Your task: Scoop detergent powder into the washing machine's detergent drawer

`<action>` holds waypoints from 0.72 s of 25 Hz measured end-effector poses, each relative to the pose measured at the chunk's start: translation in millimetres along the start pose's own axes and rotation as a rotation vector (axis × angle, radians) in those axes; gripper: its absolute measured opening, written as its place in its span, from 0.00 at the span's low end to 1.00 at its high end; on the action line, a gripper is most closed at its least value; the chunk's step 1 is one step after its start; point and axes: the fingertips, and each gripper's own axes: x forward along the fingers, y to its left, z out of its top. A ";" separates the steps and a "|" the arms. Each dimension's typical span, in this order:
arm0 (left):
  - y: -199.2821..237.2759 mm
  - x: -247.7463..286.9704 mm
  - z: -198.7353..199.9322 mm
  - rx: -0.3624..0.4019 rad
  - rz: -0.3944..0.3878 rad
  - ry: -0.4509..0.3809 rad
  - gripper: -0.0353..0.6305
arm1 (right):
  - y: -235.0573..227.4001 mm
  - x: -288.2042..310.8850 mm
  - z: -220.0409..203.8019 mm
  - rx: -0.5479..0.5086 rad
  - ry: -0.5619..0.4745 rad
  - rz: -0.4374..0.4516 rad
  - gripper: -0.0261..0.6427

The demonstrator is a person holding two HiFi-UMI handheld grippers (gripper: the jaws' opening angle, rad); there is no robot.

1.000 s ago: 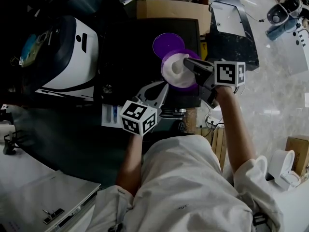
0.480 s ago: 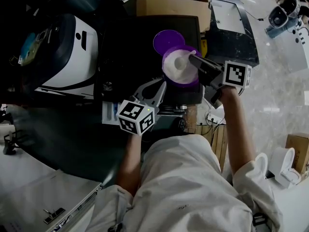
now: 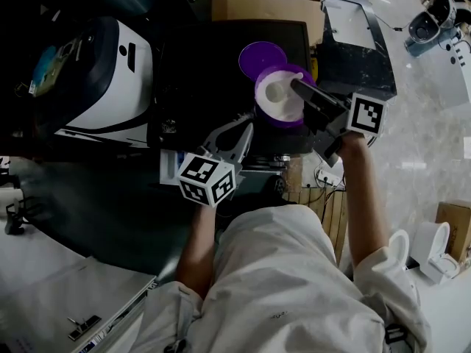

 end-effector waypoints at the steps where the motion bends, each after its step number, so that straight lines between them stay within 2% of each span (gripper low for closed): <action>1: 1.1 -2.6 0.3 -0.001 0.001 -0.002 0.08 | 3.0 1.5 -1.8 0.004 -0.001 0.007 0.05; 18: 39.3 -75.7 -10.4 -0.043 0.072 -0.041 0.08 | 55.5 54.0 -61.3 0.024 0.059 0.096 0.05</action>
